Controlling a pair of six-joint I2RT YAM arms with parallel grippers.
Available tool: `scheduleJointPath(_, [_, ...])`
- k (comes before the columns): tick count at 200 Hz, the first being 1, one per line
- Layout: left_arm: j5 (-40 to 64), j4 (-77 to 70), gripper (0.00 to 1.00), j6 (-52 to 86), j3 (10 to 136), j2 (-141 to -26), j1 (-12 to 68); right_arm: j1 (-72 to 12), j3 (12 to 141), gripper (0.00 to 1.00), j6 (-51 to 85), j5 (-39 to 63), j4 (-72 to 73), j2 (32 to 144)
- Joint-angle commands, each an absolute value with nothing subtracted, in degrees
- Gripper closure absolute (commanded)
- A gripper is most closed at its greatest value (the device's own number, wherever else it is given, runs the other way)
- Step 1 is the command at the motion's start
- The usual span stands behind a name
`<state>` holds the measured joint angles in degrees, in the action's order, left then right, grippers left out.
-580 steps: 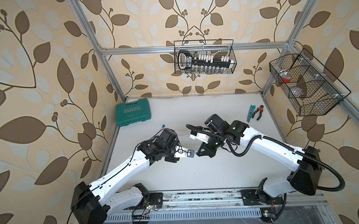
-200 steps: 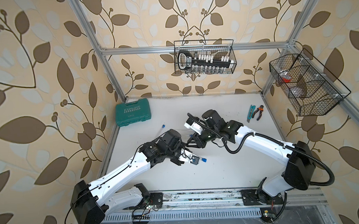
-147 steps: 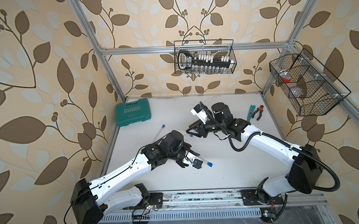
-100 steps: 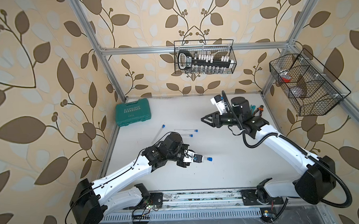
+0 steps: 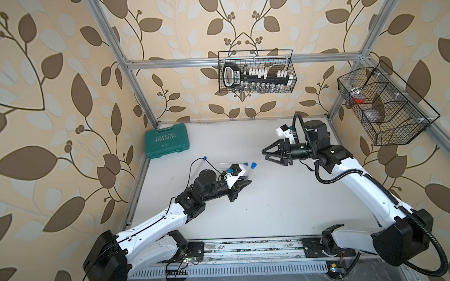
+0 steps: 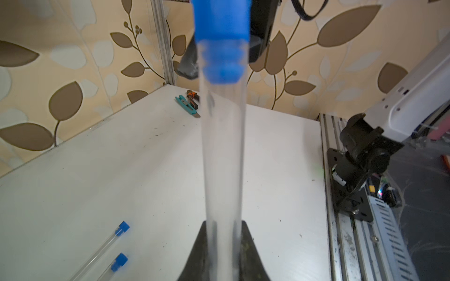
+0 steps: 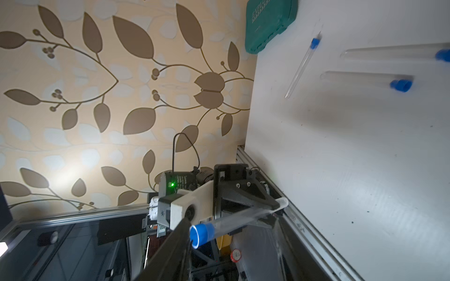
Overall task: Insert stoppers into test tubes
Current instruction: Insert the stopper into the test tube.
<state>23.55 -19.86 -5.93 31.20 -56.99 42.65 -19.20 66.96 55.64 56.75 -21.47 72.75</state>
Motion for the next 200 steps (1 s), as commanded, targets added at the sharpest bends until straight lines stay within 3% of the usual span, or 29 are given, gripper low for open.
scheduleJointPath(1, [24.54,-26.18,1.0,-1.83,31.55,-56.58,41.9,-20.89,65.85,0.47,64.08,62.14,-15.74,71.81])
scheduleJointPath(88, [26.32,-28.34,1.0,-1.22,32.26,-57.66,41.75,-24.65,65.48,0.51,69.14,63.14,-8.62,73.18])
scheduleJointPath(200, [26.3,-30.0,1.0,-2.76,33.32,-55.85,41.76,-27.51,62.39,0.62,64.42,62.16,-14.79,74.92])
